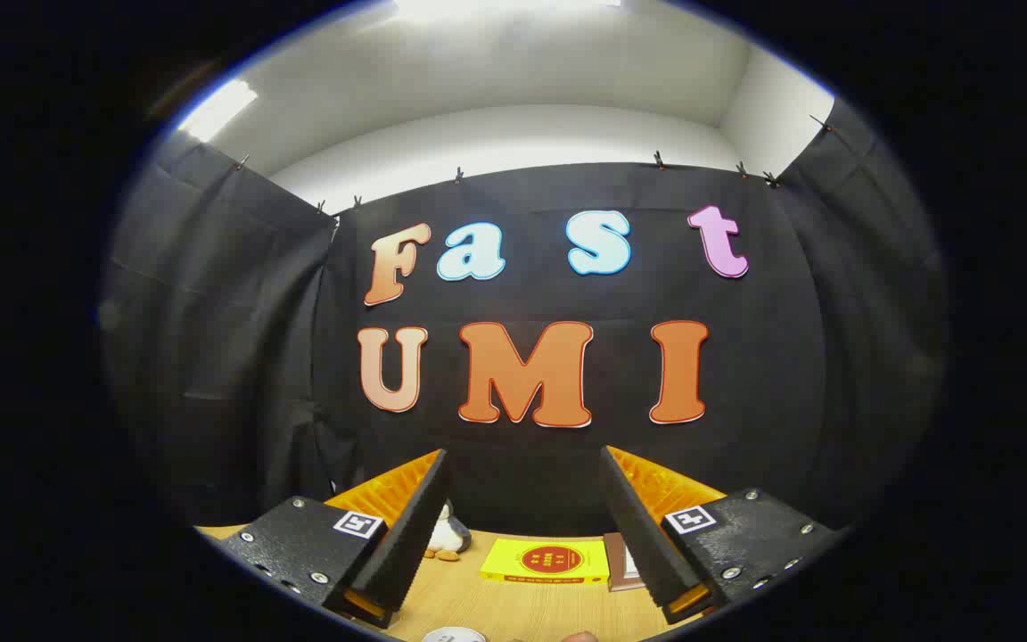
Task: Open the storage box then place both shoes into the box .Put the left shoe in first, then the right shoe, with the right side of both shoes facing outward in a uniform manner.
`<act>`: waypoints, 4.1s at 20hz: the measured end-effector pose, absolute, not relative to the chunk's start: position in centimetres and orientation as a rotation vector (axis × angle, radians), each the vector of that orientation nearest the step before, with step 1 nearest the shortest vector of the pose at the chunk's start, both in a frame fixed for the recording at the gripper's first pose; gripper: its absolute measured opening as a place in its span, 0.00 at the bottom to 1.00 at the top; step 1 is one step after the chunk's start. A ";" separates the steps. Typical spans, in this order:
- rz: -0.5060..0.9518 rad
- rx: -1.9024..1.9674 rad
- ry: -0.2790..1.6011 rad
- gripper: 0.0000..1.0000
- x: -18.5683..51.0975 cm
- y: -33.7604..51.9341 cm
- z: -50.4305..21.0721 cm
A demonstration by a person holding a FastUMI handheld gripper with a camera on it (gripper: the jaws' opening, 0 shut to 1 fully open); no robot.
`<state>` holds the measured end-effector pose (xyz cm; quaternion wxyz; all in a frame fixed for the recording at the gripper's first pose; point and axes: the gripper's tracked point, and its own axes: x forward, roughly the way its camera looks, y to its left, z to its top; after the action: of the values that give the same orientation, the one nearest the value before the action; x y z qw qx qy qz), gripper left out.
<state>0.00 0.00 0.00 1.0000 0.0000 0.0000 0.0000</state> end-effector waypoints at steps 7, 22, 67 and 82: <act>-0.033 -0.036 -0.015 0.99 -0.3 -0.6 0.6; 0.015 0.041 0.128 0.99 -2.4 -0.3 -3.6; 0.665 0.882 1.204 0.98 -15.6 24.9 -31.4; 0.838 1.014 1.087 0.67 -14.2 25.0 -20.7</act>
<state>-14.22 24.97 -20.74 0.6574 0.4478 0.4799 0.3701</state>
